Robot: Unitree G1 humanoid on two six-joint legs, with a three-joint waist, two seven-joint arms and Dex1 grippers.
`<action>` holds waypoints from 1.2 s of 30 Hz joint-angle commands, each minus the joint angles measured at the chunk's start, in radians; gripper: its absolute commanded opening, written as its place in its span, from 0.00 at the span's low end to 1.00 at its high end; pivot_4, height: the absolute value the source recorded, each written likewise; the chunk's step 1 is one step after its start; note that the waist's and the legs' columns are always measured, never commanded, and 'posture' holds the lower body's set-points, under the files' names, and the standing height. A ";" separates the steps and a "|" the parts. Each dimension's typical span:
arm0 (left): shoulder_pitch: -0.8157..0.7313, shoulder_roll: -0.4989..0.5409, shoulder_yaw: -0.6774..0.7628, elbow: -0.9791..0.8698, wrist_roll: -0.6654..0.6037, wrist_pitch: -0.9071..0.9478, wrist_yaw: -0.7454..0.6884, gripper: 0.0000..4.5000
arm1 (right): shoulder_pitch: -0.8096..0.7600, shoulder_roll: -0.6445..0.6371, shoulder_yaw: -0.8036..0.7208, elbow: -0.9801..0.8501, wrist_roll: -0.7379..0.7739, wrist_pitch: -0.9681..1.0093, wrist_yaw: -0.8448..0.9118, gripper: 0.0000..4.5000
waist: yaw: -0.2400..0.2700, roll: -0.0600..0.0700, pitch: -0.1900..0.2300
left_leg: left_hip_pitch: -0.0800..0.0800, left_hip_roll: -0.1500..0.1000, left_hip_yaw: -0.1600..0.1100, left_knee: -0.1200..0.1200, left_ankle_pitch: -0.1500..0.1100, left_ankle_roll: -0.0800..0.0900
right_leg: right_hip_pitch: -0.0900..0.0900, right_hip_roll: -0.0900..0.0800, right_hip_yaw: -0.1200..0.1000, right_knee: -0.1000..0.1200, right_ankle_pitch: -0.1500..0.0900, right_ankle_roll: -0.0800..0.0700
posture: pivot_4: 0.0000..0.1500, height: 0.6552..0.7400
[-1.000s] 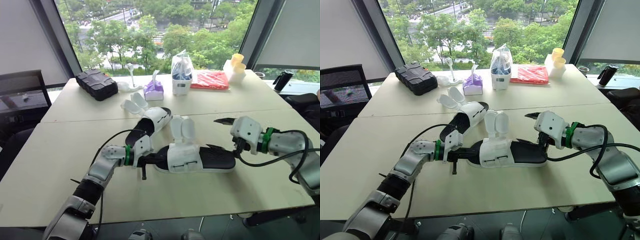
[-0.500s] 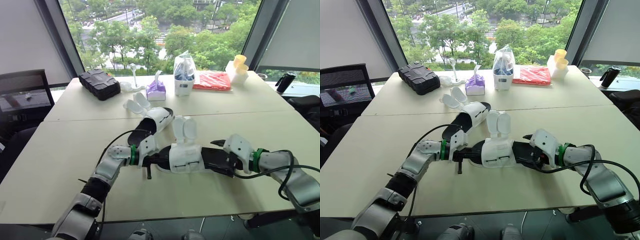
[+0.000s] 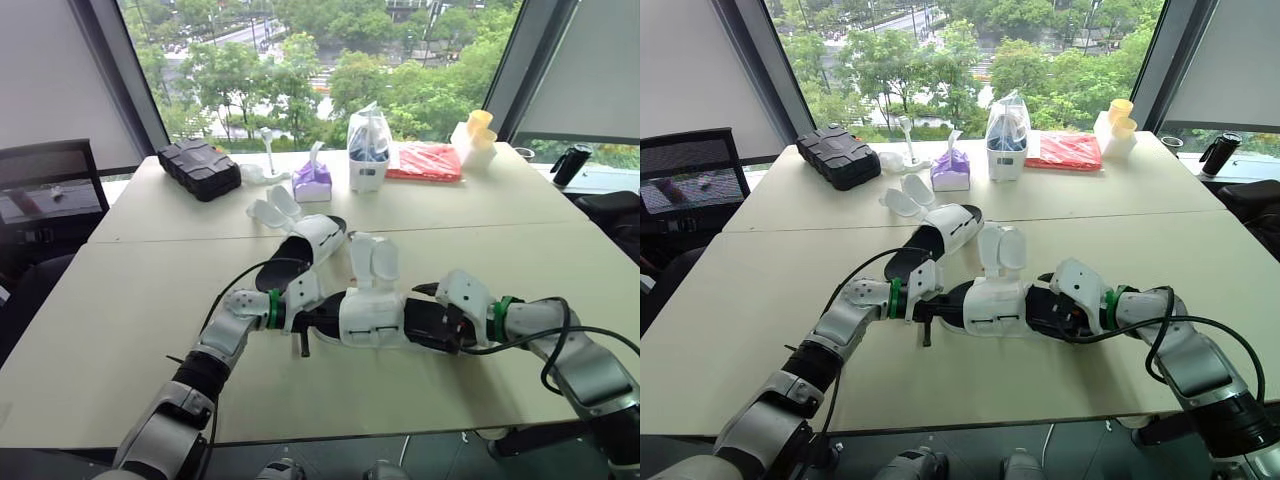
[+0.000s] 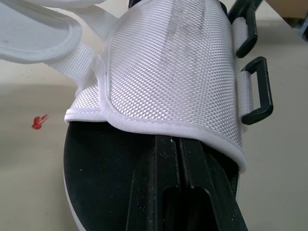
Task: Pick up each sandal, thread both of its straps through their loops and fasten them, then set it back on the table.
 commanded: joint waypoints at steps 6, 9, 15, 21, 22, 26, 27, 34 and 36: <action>0.016 -0.001 -0.044 0.007 0.041 0.008 -0.024 0.00 | -0.365 0.046 -0.137 0.293 0.226 0.331 0.111 1.00 | 0.000 0.000 0.000 | 0.001 0.000 -0.001 -0.001 -0.001 0.001 | 0.002 -0.001 0.000 -0.003 0.000 0.000 | 1.00 1.00; 0.015 -0.005 -0.044 0.006 0.043 0.008 -0.022 0.00 | -0.481 0.099 -0.139 0.387 0.286 0.506 0.115 1.00 | -0.001 0.000 0.000 | 0.001 0.001 -0.002 -0.001 -0.001 0.001 | 0.003 -0.001 -0.001 -0.004 0.001 0.000 | 1.00 1.00; 0.018 -0.009 -0.042 -0.010 0.042 0.020 -0.018 0.00 | -0.633 0.172 -0.030 0.651 0.213 0.674 0.093 1.00 | 0.000 0.001 -0.001 | 0.000 0.000 -0.003 0.000 -0.002 0.002 | 0.003 -0.002 -0.001 -0.007 0.001 0.001 | 1.00 1.00; 0.023 -0.008 -0.041 -0.018 0.044 0.030 -0.014 0.00 | -0.732 0.253 -0.059 0.863 0.192 0.645 0.080 1.00 | -0.002 0.001 -0.001 | -0.001 -0.001 -0.002 -0.001 -0.002 0.002 | 0.002 -0.001 -0.001 -0.007 0.002 0.002 | 1.00 1.00; 0.027 -0.008 -0.041 -0.025 0.044 0.034 -0.012 0.00 | -0.750 0.271 -0.072 0.899 0.197 0.647 0.079 1.00 | -0.003 0.001 -0.001 | -0.001 -0.001 -0.002 -0.001 -0.002 0.002 | 0.002 -0.001 -0.001 -0.007 0.002 0.002 | 1.00 1.00; 0.038 -0.008 -0.043 -0.049 0.041 0.049 -0.009 0.00 | -0.840 0.334 -0.161 1.053 0.231 0.658 0.064 1.00 | -0.003 0.002 -0.001 | -0.001 -0.001 -0.002 -0.001 -0.002 0.002 | 0.002 -0.001 -0.001 -0.007 0.002 0.003 | 1.00 1.00; 0.039 -0.008 -0.042 -0.051 0.041 0.051 -0.008 0.00 | -0.858 0.344 -0.182 1.086 0.234 0.651 0.055 1.00 | -0.002 0.002 -0.001 | -0.001 -0.001 -0.002 -0.001 -0.002 0.002 | 0.002 -0.001 -0.001 -0.007 0.002 0.003 | 1.00 1.00; 0.048 -0.005 -0.040 -0.076 0.040 0.064 -0.001 0.00 | -0.943 0.393 -0.305 1.232 0.247 0.626 0.003 1.00 | -0.004 0.002 -0.001 | -0.001 -0.001 -0.002 -0.001 -0.002 0.002 | 0.002 -0.001 -0.001 -0.008 0.002 0.003 | 1.00 1.00; 0.051 -0.004 -0.040 -0.082 0.039 0.068 0.001 0.00 | -0.955 0.398 -0.325 1.250 0.245 0.625 -0.001 1.00 | -0.003 0.002 -0.001 | -0.001 -0.001 -0.002 -0.001 -0.002 0.002 | 0.002 -0.001 -0.001 -0.008 0.002 0.003 | 1.00 1.00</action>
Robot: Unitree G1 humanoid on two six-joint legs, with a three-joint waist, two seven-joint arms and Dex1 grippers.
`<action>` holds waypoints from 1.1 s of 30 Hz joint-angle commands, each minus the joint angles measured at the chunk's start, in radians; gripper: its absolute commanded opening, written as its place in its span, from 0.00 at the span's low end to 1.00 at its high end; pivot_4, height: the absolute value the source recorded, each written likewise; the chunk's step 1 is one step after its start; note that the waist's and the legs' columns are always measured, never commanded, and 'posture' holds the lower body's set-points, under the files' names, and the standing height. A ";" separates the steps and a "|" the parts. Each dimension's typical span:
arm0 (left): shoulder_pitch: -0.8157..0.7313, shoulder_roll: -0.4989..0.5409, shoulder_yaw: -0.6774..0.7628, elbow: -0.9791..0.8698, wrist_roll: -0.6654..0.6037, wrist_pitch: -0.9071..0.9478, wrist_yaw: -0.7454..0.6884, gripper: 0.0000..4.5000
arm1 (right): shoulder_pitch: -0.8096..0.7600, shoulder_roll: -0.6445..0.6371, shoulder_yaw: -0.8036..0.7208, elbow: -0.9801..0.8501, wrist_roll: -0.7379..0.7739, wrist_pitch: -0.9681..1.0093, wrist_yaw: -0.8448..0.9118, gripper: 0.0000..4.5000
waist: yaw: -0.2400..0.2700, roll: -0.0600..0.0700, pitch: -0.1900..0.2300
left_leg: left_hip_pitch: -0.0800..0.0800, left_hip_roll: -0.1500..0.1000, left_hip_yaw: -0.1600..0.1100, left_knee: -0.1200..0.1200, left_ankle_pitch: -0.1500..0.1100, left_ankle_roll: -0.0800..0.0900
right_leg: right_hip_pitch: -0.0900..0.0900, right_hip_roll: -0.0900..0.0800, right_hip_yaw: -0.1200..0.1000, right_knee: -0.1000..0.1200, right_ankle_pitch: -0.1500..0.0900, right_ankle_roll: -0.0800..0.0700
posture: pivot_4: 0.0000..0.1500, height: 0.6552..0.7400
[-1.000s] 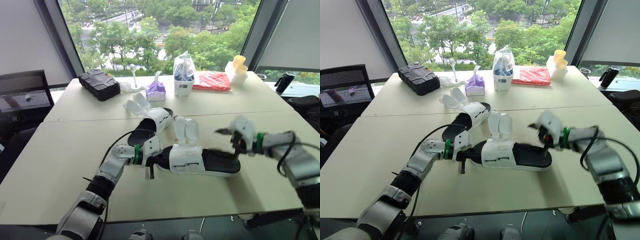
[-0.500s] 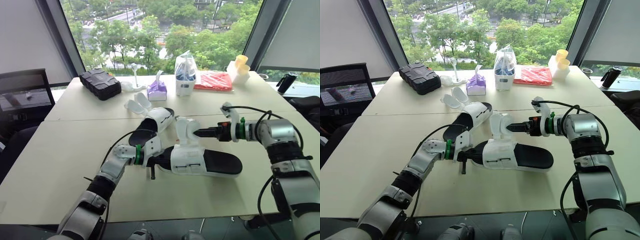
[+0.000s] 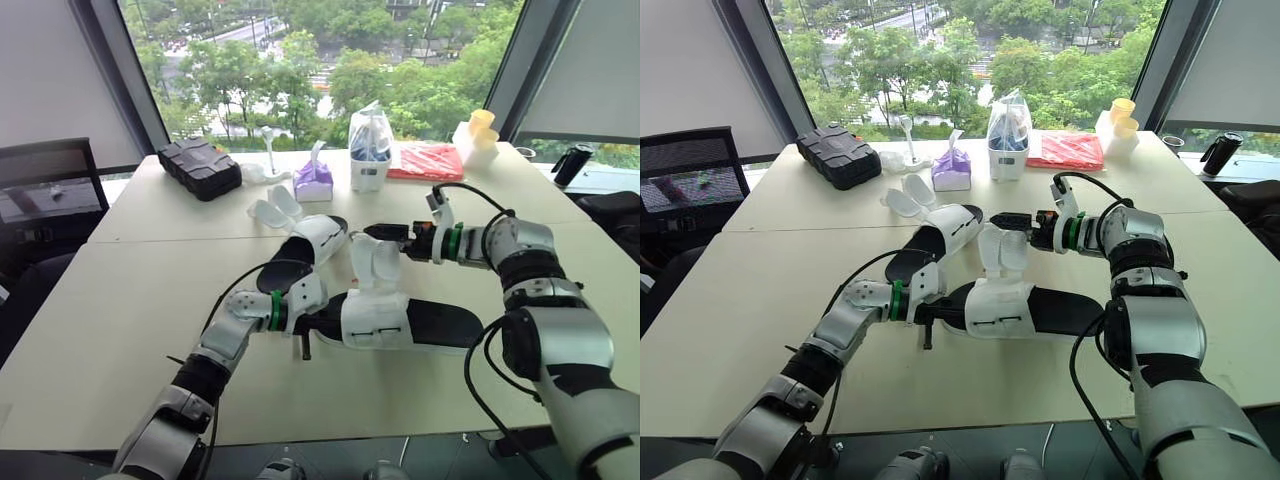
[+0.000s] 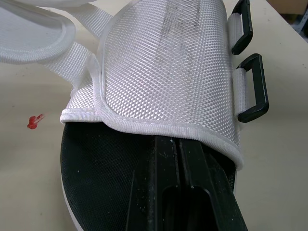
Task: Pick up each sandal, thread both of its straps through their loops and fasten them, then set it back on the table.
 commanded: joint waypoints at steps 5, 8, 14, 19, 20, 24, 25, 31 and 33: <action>0.033 0.004 -0.039 -0.025 0.020 0.030 -0.007 0.00 | -0.068 0.017 -0.077 0.032 0.024 -0.020 -0.005 1.00 | -0.003 0.000 0.000 | 0.000 0.000 0.000 0.000 0.000 0.000 | 0.000 0.000 0.000 0.000 0.000 0.000 | 1.00 1.00; 0.034 0.004 -0.038 -0.030 0.020 0.034 -0.005 0.00 | -0.078 0.020 -0.091 0.044 0.021 -0.026 -0.003 1.00 | -0.004 0.000 0.000 | 0.000 0.000 0.000 0.000 0.000 0.000 | 0.000 0.000 0.000 0.000 0.000 0.000 | 1.00 1.00; 0.033 0.001 -0.038 -0.032 0.018 0.037 -0.002 0.00 | -0.088 0.035 -0.098 0.044 0.016 -0.030 0.001 0.88 | -0.005 0.000 0.000 | 0.000 0.000 0.000 0.000 0.000 0.000 | 0.000 0.000 0.000 0.000 0.000 0.000 | 1.00 1.00; 0.032 -0.003 -0.038 -0.032 0.018 0.038 0.002 0.00 | -0.081 0.035 -0.096 0.029 0.020 -0.022 0.024 0.35 | -0.005 0.000 0.000 | 0.000 0.000 0.000 0.000 0.000 0.000 | 0.000 0.000 0.000 0.000 0.000 0.000 | 1.00 1.00; 0.033 -0.004 -0.038 -0.034 0.018 0.039 0.003 0.00 | -0.076 0.032 -0.094 0.021 0.022 -0.016 0.034 0.25 | -0.005 0.000 0.000 | 0.000 0.000 0.000 0.000 0.000 0.000 | -0.001 0.000 0.000 0.000 0.000 0.000 | 1.00 1.00; 0.037 -0.004 -0.039 -0.039 0.017 0.043 0.003 0.00 | -0.061 0.020 -0.092 -0.022 0.036 0.025 0.071 0.01 | -0.005 0.000 0.000 | 0.000 0.000 0.000 0.000 0.000 0.000 | 0.000 0.000 0.000 0.000 0.000 0.000 | 1.00 1.00; 0.037 -0.005 -0.039 -0.040 0.017 0.044 0.003 0.00 | -0.055 0.017 -0.088 -0.042 0.038 0.036 0.080 0.01 | -0.005 0.000 0.000 | 0.000 0.000 0.000 0.000 0.000 0.000 | -0.001 0.000 0.000 0.000 0.000 0.000 | 1.00 1.00; 0.036 -0.007 -0.040 -0.040 0.017 0.048 0.004 0.00 | 0.137 0.008 -0.030 -0.530 0.096 0.069 0.136 0.01 | -0.002 0.000 0.000 | -0.001 0.000 0.000 0.000 0.000 0.000 | -0.001 0.000 0.000 0.000 0.000 0.000 | 1.00 1.00; 0.038 -0.007 -0.040 -0.040 0.018 0.047 0.004 0.00 | 0.251 -0.003 -0.014 -0.774 0.136 0.074 0.137 0.01 | -0.001 0.000 0.000 | -0.001 0.000 0.000 0.000 0.000 0.000 | -0.001 0.000 0.000 0.000 0.000 0.000 | 1.00 1.00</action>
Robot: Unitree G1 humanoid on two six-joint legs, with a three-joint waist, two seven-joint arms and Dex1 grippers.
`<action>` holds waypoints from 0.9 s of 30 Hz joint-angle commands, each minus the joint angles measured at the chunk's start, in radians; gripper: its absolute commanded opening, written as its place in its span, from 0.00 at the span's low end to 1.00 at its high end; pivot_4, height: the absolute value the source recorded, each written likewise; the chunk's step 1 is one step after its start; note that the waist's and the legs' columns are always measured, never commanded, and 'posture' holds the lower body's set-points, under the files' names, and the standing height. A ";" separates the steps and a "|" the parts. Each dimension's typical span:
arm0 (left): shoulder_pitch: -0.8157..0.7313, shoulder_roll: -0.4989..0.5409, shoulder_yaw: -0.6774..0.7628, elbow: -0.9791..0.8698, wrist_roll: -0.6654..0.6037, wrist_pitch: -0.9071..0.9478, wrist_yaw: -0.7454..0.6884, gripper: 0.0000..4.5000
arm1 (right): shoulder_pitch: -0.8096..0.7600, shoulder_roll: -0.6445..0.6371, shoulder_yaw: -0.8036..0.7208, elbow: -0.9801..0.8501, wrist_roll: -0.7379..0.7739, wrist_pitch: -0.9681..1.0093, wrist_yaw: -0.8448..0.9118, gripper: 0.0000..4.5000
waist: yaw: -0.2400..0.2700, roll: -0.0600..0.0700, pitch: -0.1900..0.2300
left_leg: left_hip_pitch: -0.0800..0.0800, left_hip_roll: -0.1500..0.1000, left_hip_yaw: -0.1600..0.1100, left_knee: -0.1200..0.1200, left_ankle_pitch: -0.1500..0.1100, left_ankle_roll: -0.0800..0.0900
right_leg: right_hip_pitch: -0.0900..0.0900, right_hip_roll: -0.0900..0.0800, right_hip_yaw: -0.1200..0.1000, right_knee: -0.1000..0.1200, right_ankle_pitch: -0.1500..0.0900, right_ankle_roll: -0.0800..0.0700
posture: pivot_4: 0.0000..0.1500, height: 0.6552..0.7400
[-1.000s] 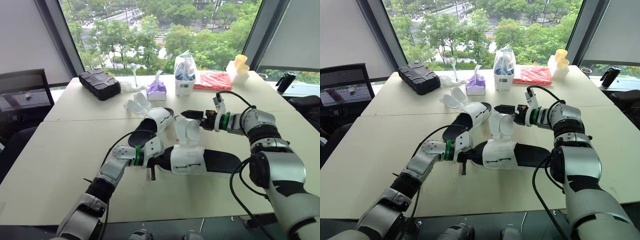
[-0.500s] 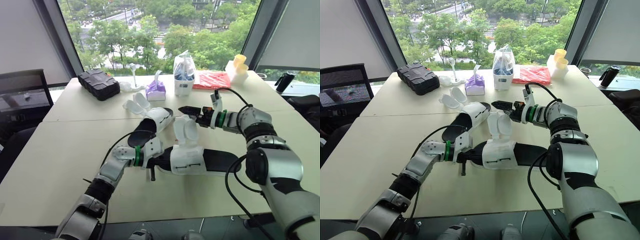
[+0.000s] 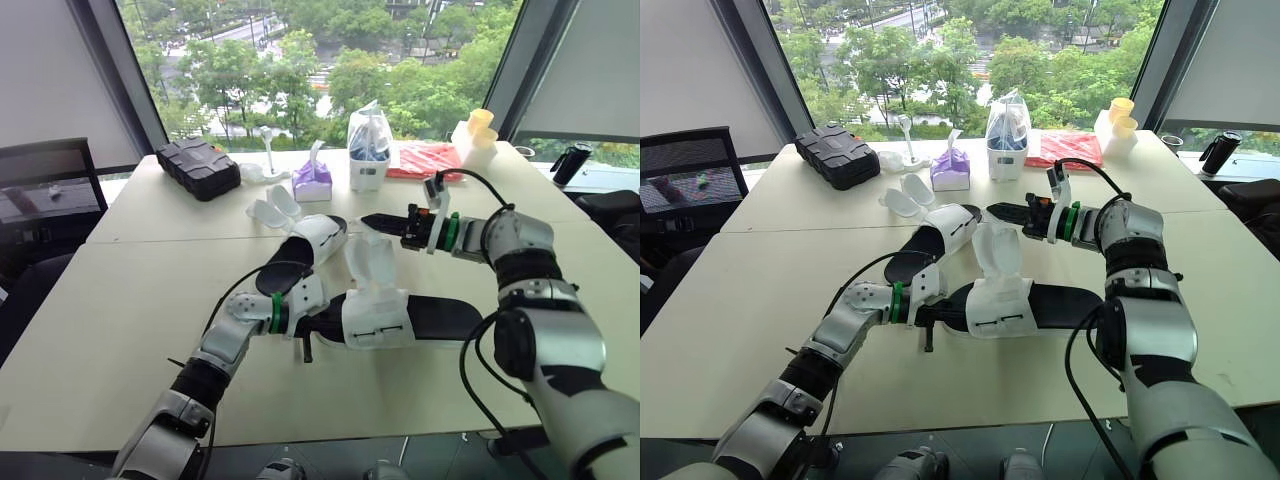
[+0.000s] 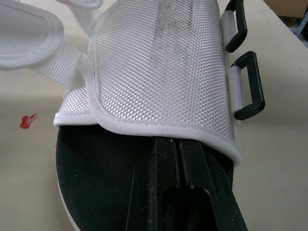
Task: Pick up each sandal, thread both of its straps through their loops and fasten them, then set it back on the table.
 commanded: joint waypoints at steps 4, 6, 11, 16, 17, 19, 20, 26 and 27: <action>0.020 -0.004 -0.040 0.001 0.017 0.012 -0.008 0.00 | 0.340 -0.062 0.042 -0.737 0.080 -0.156 0.029 0.01 | 0.003 0.000 0.000 | 0.000 0.000 0.000 0.000 -0.001 0.000 | 0.000 0.000 0.000 0.000 0.000 0.000 | 1.00 1.00; 0.020 -0.004 -0.040 0.003 0.018 0.011 -0.010 0.00 | 0.444 -0.093 0.060 -0.863 0.065 -0.236 0.043 0.01 | 0.005 0.000 0.000 | 0.000 0.000 0.000 0.000 -0.001 0.000 | 0.000 0.000 0.000 0.000 0.000 0.000 | 1.00 1.00; 0.020 -0.006 -0.043 0.006 0.017 0.012 -0.011 0.00 | 0.683 -0.126 0.101 -1.008 -0.068 -0.608 0.062 0.01 | 0.005 0.000 0.000 | 0.001 0.000 0.001 0.001 -0.002 0.001 | 0.002 0.000 -0.001 -0.001 0.000 0.001 | 1.00 1.00; 0.019 -0.004 -0.043 0.011 0.014 0.012 -0.016 0.00 | 0.839 -0.181 0.216 -0.933 -0.295 -1.157 0.116 0.01 | 0.005 0.000 0.000 | 0.002 0.000 0.001 0.001 -0.002 0.001 | 0.004 0.001 -0.001 -0.002 0.001 0.002 | 1.00 1.00; 0.019 -0.004 -0.044 0.013 0.014 0.012 -0.018 0.00 | 0.861 -0.184 0.232 -0.880 -0.354 -1.333 0.106 0.01 | 0.006 0.000 0.000 | 0.003 0.000 0.001 0.001 -0.002 0.001 | 0.004 0.001 -0.001 -0.002 0.001 0.002 | 1.00 1.00; 0.018 -0.005 -0.046 0.016 0.016 0.011 -0.017 0.00 | 0.870 -0.189 0.256 -0.744 -0.476 -1.721 0.053 0.01 | 0.004 0.000 0.000 | 0.003 0.000 0.001 0.001 -0.002 0.001 | 0.005 0.001 -0.001 -0.003 0.001 0.002 | 1.00 1.00; 0.018 -0.006 -0.046 0.017 0.016 0.011 -0.017 0.00 | 0.866 -0.197 0.270 -0.691 -0.505 -1.850 0.040 0.01 | 0.004 0.000 0.000 | 0.003 0.000 0.001 0.001 -0.002 0.001 | 0.005 0.001 -0.001 -0.003 0.001 0.002 | 1.00 1.00; 0.020 -0.008 -0.051 0.015 0.015 0.013 -0.014 0.00 | 0.780 -0.218 0.238 -0.338 -0.826 -2.415 -0.181 0.01 | 0.005 0.000 0.000 | 0.011 0.001 0.002 -0.001 -0.002 0.000 | 0.011 0.003 0.000 -0.004 0.001 0.002 | 1.00 1.00; 0.020 -0.009 -0.051 0.016 0.014 0.013 -0.014 0.00 | 0.758 -0.204 0.205 -0.280 -0.894 -2.484 -0.222 0.01 | 0.006 0.000 0.000 | 0.013 0.001 0.002 -0.001 -0.002 0.000 | 0.014 0.003 0.000 -0.004 0.001 0.002 | 1.00 1.00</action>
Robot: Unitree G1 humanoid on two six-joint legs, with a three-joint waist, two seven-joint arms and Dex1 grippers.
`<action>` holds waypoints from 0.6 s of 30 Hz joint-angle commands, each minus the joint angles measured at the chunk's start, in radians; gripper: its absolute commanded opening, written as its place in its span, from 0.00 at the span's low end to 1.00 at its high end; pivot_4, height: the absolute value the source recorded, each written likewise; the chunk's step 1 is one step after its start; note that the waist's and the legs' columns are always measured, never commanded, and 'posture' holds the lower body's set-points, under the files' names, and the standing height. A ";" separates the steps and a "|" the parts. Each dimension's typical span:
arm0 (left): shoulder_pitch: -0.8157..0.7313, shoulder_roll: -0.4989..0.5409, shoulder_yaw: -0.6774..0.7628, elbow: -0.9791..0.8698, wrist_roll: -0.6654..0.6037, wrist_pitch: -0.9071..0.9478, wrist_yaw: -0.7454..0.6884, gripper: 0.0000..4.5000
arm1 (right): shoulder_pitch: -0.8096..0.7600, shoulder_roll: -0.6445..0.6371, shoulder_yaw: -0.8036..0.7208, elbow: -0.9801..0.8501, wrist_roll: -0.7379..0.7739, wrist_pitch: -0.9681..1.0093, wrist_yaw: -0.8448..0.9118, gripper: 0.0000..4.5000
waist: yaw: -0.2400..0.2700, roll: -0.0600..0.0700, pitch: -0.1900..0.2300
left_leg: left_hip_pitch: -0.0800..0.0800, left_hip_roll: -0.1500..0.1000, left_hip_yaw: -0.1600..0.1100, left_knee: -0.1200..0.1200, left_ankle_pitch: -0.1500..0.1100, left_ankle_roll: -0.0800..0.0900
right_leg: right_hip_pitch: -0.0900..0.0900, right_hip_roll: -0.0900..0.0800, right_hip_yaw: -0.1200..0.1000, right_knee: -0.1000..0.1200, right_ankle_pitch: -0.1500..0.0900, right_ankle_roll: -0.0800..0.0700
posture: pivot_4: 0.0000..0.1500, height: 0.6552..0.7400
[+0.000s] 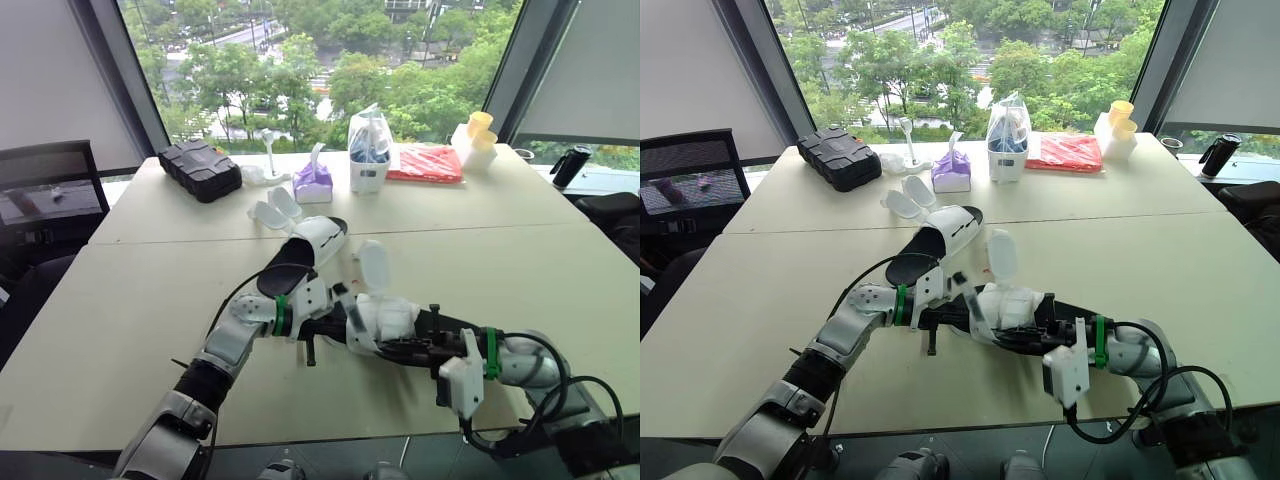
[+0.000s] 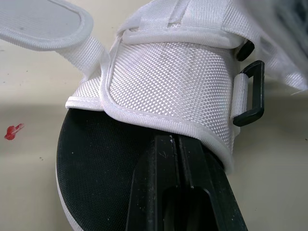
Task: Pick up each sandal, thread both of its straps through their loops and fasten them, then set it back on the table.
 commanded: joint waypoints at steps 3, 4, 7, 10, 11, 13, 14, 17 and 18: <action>0.020 0.003 -0.030 0.012 0.013 0.012 -0.011 0.00 | -0.102 0.065 -0.169 0.224 -0.339 -0.349 -0.182 0.01 | 0.001 0.000 0.000 | 0.005 0.000 0.000 -0.001 0.000 0.000 | 0.005 0.001 0.001 -0.002 0.000 0.000 | 1.00 1.00; 0.020 0.004 -0.030 0.012 0.013 0.012 -0.011 0.00 | -0.122 0.074 -0.196 0.244 -0.396 -0.365 -0.224 0.01 | 0.001 0.000 0.000 | 0.005 0.000 0.000 -0.001 0.000 0.000 | 0.005 0.001 0.001 -0.002 0.000 0.000 | 1.00 1.00; 0.019 0.005 -0.031 0.012 0.013 0.011 -0.010 0.00 | -0.155 0.078 -0.240 0.249 -0.577 -0.372 -0.372 0.01 | 0.001 0.000 0.000 | 0.005 0.000 0.000 -0.001 0.000 -0.001 | 0.005 0.001 0.001 -0.001 0.000 0.000 | 1.00 1.00; 0.019 0.004 -0.031 0.010 0.013 0.012 -0.009 0.00 | -0.172 0.075 -0.259 0.219 -0.743 -0.372 -0.539 0.01 | 0.001 0.000 0.000 | 0.005 0.000 0.000 -0.001 0.002 -0.004 | 0.004 0.001 0.002 -0.001 0.000 0.000 | 1.00 1.00; 0.019 0.004 -0.031 0.009 0.012 0.013 -0.008 0.00 | -0.175 0.073 -0.262 0.206 -0.798 -0.370 -0.596 0.01 | 0.000 0.000 0.000 | 0.005 0.000 0.000 -0.001 0.002 -0.004 | 0.004 0.002 0.003 -0.001 0.000 0.000 | 1.00 1.00; 0.020 0.003 -0.031 0.008 0.012 0.014 -0.006 0.00 | -0.170 0.053 -0.237 0.169 -0.911 -0.338 -0.743 0.01 | 0.000 0.000 0.000 | 0.005 0.000 0.000 -0.001 0.003 -0.005 | 0.004 0.002 0.003 0.000 0.000 0.000 | 1.00 1.00; 0.020 0.002 -0.031 0.006 0.012 0.015 -0.006 0.00 | -0.167 0.034 -0.208 0.160 -0.959 -0.306 -0.818 0.01 | 0.000 0.000 0.000 | 0.005 0.000 0.000 -0.001 0.003 -0.005 | 0.004 0.002 0.003 0.000 0.000 0.000 | 1.00 1.00; 0.020 0.001 -0.031 0.005 0.011 0.017 -0.005 0.00 | -0.164 -0.028 -0.101 0.136 -1.080 -0.203 -1.040 0.01 | 0.000 0.000 0.000 | 0.005 0.000 0.000 -0.001 0.003 -0.006 | 0.003 0.002 0.004 0.000 -0.001 -0.001 | 1.00 1.00; 0.020 0.001 -0.031 0.004 0.011 0.017 -0.004 0.00 | -0.162 -0.048 -0.066 0.131 -1.108 -0.172 -1.116 0.01 | 0.000 0.000 0.000 | 0.005 0.000 0.000 -0.001 0.004 -0.006 | 0.003 0.002 0.004 0.001 -0.001 -0.001 | 1.00 1.00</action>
